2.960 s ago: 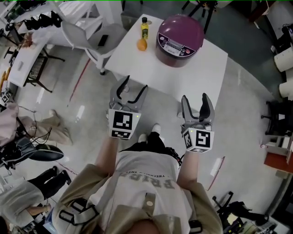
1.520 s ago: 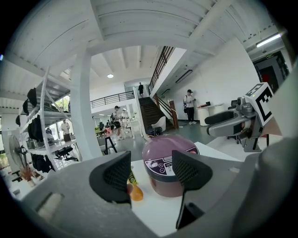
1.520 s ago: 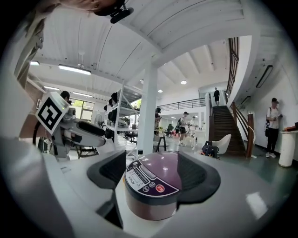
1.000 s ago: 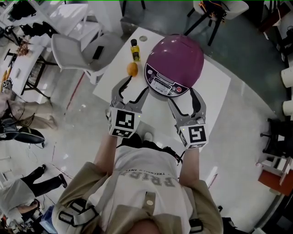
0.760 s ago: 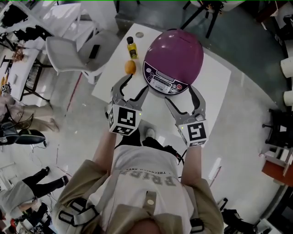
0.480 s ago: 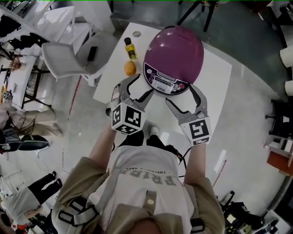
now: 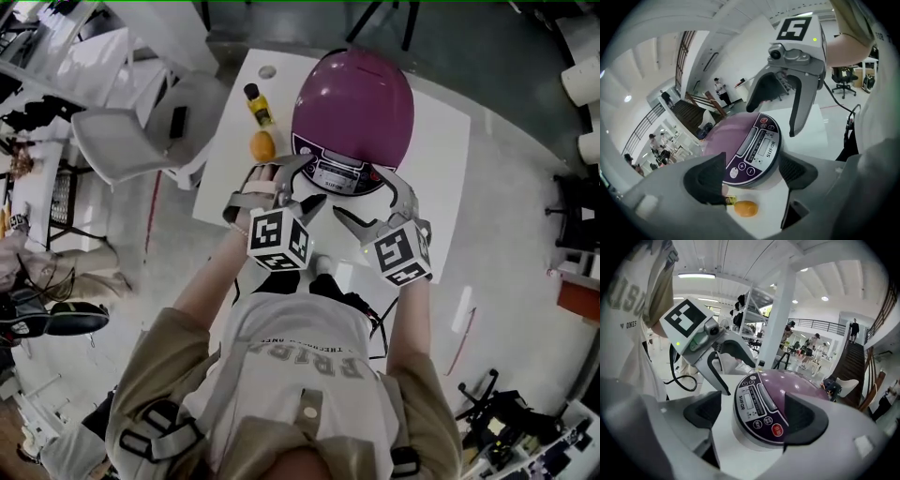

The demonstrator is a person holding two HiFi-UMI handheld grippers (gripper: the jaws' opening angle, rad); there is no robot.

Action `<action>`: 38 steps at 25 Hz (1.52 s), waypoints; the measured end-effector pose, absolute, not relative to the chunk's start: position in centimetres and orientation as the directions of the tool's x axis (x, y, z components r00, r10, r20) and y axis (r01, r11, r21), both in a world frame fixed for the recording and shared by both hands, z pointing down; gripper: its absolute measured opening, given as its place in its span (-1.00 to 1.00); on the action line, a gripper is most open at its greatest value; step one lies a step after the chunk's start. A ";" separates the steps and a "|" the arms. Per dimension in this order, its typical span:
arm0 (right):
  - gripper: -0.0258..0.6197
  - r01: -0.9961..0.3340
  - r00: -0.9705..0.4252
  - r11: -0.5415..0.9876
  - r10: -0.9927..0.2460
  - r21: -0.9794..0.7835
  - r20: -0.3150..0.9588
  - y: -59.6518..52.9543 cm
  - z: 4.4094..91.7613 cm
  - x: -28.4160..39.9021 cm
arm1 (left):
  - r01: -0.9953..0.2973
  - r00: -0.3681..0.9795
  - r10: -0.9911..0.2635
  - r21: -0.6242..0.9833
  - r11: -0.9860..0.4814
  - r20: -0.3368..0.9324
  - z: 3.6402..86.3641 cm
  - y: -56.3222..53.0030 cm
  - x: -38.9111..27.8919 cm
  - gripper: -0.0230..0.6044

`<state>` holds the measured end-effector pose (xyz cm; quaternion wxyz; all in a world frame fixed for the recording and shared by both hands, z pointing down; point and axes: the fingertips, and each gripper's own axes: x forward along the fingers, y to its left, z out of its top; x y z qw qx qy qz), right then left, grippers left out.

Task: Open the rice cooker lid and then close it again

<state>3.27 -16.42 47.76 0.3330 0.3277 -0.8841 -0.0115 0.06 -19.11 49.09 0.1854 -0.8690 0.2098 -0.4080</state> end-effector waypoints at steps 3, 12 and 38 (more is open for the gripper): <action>0.32 -0.532 -0.542 0.809 -0.553 0.251 0.633 -16.5 48.9 2.7 | -0.139 0.582 -0.475 -0.495 -0.858 0.660 50.1 -19.2 0.7 0.26; 0.33 -0.452 -0.463 0.846 -0.493 0.283 0.737 -16.8 51.2 2.3 | 0.047 0.570 -0.418 -0.536 -0.843 0.708 51.2 -19.8 2.1 0.37; 0.36 -0.386 -0.375 0.873 -0.445 0.299 0.813 -17.4 53.9 1.9 | 0.245 0.413 -0.451 -0.573 -0.782 0.791 54.4 -20.2 1.8 0.40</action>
